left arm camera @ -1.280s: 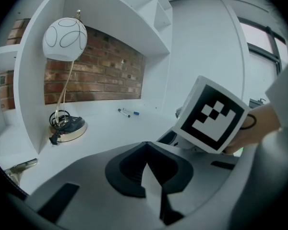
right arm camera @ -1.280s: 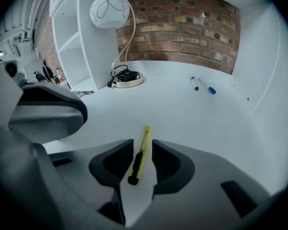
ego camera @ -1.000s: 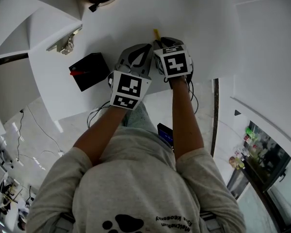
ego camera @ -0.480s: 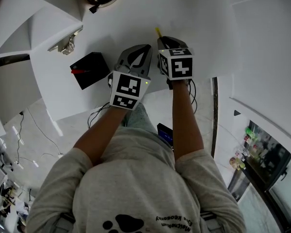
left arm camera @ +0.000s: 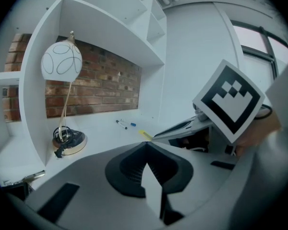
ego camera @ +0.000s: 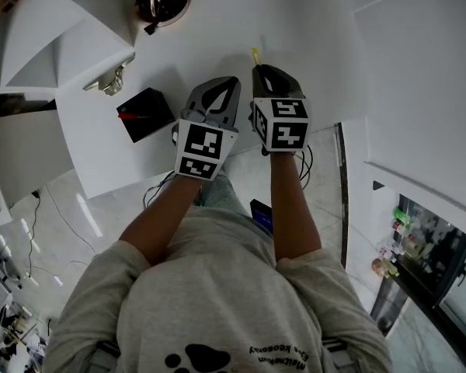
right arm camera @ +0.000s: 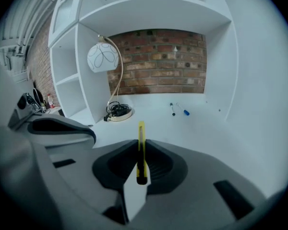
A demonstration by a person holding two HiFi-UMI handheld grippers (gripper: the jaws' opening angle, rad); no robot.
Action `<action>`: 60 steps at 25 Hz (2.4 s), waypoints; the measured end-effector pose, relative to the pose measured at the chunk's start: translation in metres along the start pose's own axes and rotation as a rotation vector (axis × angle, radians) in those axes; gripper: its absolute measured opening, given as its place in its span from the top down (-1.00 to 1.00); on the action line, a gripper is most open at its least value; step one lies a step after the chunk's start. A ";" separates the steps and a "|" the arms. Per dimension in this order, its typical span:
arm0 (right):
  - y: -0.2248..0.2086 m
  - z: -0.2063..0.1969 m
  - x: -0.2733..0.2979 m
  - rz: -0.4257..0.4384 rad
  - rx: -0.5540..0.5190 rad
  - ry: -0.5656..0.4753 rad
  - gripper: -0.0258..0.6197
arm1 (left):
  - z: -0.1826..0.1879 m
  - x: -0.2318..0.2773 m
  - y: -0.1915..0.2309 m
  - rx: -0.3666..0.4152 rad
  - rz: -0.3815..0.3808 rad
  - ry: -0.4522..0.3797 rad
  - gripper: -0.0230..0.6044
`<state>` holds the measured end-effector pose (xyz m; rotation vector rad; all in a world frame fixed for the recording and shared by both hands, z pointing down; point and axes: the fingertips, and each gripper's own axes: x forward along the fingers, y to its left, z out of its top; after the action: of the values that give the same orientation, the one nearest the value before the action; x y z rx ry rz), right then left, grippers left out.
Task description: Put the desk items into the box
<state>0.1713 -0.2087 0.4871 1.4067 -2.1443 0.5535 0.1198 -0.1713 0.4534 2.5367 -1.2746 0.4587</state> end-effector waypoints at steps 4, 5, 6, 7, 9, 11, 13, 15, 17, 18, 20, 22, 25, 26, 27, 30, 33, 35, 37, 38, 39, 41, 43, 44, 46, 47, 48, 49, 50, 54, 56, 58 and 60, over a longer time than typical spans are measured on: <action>0.002 0.017 -0.023 -0.042 -0.025 -0.086 0.74 | 0.011 -0.011 -0.006 0.012 0.003 -0.021 0.91; 0.003 0.020 -0.028 -0.053 -0.031 -0.104 0.74 | 0.014 -0.013 -0.007 0.015 0.004 -0.027 0.91; 0.003 0.023 -0.034 -0.063 -0.036 -0.122 0.74 | 0.017 -0.015 -0.009 0.018 0.005 -0.033 0.91; 0.003 0.026 -0.039 -0.072 -0.039 -0.140 0.74 | 0.020 -0.018 -0.010 0.021 0.006 -0.039 0.91; 0.003 0.031 -0.050 -0.087 -0.042 -0.177 0.74 | 0.026 -0.023 -0.014 0.027 0.007 -0.051 0.91; 0.004 0.037 -0.060 -0.100 -0.048 -0.216 0.74 | 0.031 -0.029 -0.016 0.032 0.009 -0.063 0.91; 0.005 0.043 -0.069 -0.112 -0.057 -0.252 0.74 | 0.037 -0.034 -0.019 0.036 0.010 -0.074 0.91; 0.005 0.048 -0.079 -0.125 -0.061 -0.290 0.74 | 0.042 -0.039 -0.022 0.043 0.009 -0.084 0.91; 0.007 0.054 -0.089 -0.139 -0.063 -0.329 0.74 | 0.047 -0.044 -0.024 0.052 0.007 -0.097 0.91; 0.008 0.057 -0.093 -0.144 -0.063 -0.348 0.74 | 0.050 -0.047 -0.024 0.056 0.006 -0.106 0.91; 0.010 0.063 -0.101 -0.147 -0.056 -0.389 0.74 | 0.056 -0.053 -0.023 0.059 0.006 -0.124 0.91; 0.013 0.069 -0.110 -0.142 -0.038 -0.434 0.74 | 0.061 -0.058 -0.023 0.060 0.008 -0.138 0.91; 0.019 0.073 -0.123 -0.126 -0.006 -0.494 0.74 | 0.066 -0.068 -0.023 0.059 0.011 -0.149 0.91; 0.022 0.074 -0.126 -0.120 -0.001 -0.507 0.74 | 0.067 -0.071 -0.023 0.059 0.014 -0.153 0.91; 0.025 0.075 -0.128 -0.113 -0.001 -0.518 0.74 | 0.069 -0.074 -0.022 0.061 0.017 -0.156 0.91; 0.038 0.080 -0.128 -0.087 -0.014 -0.540 0.74 | 0.070 -0.083 -0.018 0.064 0.032 -0.163 0.91; 0.055 0.084 -0.124 -0.053 -0.028 -0.555 0.74 | 0.066 -0.092 -0.008 0.049 0.053 -0.161 0.91; 0.068 0.087 -0.120 -0.025 -0.035 -0.562 0.74 | 0.063 -0.099 0.001 0.041 0.074 -0.161 0.91; 0.083 0.089 -0.116 0.006 -0.045 -0.565 0.74 | 0.059 -0.108 0.010 0.032 0.100 -0.161 0.91; 0.090 0.090 -0.114 0.023 -0.052 -0.565 0.74 | 0.058 -0.112 0.015 0.028 0.115 -0.161 0.91; 0.098 0.091 -0.112 0.039 -0.058 -0.566 0.74 | 0.056 -0.117 0.020 0.024 0.129 -0.160 0.91; 0.113 0.093 -0.108 0.070 -0.073 -0.566 0.74 | 0.053 -0.125 0.031 0.014 0.156 -0.160 0.90; 0.128 0.096 -0.104 0.099 -0.086 -0.568 0.74 | 0.049 -0.134 0.040 0.005 0.180 -0.160 0.91; 0.135 0.097 -0.103 0.113 -0.091 -0.569 0.74 | 0.048 -0.138 0.044 0.001 0.192 -0.160 0.91; 0.147 0.098 -0.100 0.139 -0.102 -0.572 0.74 | 0.045 -0.146 0.052 -0.006 0.215 -0.161 0.91; 0.153 0.099 -0.099 0.152 -0.106 -0.572 0.74 | 0.044 -0.150 0.055 -0.009 0.225 -0.161 0.91; 0.158 0.099 -0.098 0.163 -0.111 -0.573 0.74 | 0.042 -0.153 0.058 -0.011 0.236 -0.160 0.91; 0.163 0.100 -0.097 0.174 -0.116 -0.573 0.74 | 0.041 -0.157 0.061 -0.015 0.246 -0.160 0.91; 0.169 0.100 -0.096 0.185 -0.120 -0.573 0.74 | 0.039 -0.161 0.065 -0.020 0.255 -0.159 0.91; 0.188 0.101 -0.092 0.227 -0.135 -0.571 0.74 | 0.034 -0.173 0.078 -0.042 0.295 -0.161 0.91; 0.196 0.101 -0.090 0.246 -0.144 -0.572 0.74 | 0.032 -0.180 0.083 -0.049 0.313 -0.161 0.91; 0.204 0.101 -0.089 0.263 -0.149 -0.572 0.74 | 0.029 -0.186 0.089 -0.054 0.330 -0.161 0.91; 0.211 0.100 -0.087 0.278 -0.155 -0.568 0.74 | 0.025 -0.192 0.094 -0.063 0.347 -0.160 0.91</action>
<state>-0.0143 -0.1250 0.3429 1.2931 -2.7880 0.0723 -0.0604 -0.0959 0.3639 2.3436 -1.7711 0.2814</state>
